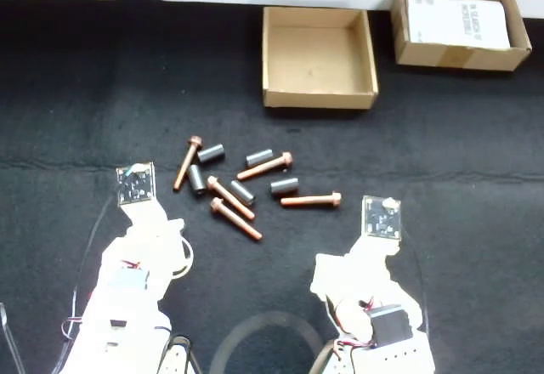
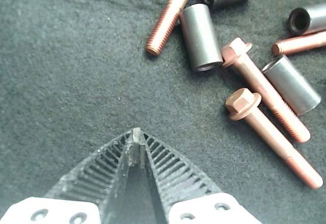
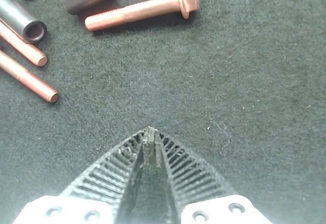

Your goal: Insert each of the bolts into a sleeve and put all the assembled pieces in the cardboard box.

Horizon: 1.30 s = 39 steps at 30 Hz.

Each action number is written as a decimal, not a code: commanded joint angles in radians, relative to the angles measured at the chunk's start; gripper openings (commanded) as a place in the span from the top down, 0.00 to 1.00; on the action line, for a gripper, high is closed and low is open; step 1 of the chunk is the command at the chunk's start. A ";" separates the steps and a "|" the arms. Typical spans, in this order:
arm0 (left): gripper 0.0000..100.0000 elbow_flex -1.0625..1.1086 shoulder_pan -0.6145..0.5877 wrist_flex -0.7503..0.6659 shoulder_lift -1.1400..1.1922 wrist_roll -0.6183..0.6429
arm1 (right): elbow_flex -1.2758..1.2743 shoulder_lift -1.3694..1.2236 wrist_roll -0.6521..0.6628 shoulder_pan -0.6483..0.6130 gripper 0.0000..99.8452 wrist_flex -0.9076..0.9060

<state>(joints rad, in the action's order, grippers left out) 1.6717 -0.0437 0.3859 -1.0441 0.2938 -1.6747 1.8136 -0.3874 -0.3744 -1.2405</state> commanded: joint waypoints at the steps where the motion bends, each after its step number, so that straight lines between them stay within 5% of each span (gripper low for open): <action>1: 0.99 -0.012 0.001 -0.011 -0.010 -0.003 | -0.134 0.012 -0.002 -0.005 0.99 -0.004; 20: 0.99 -0.081 -0.033 0.037 -0.010 -0.009 | -0.134 0.012 -0.002 -0.005 0.99 -0.004; 27: 0.99 -0.404 -0.165 0.434 -0.010 -0.012 | -0.134 0.012 -0.002 -0.005 0.99 -0.004; 34: 0.99 -0.799 -0.170 0.980 -0.010 -0.239 | -0.134 0.012 -0.002 -0.005 0.99 -0.004; 39: 0.99 -1.026 -0.168 1.293 -0.010 -0.293 | -0.134 0.012 -0.002 -0.005 0.99 -0.004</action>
<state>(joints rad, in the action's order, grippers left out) 0.7848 -0.2094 1.5182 -1.0457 0.0207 -1.6747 1.8136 -0.3874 -0.3744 -1.2405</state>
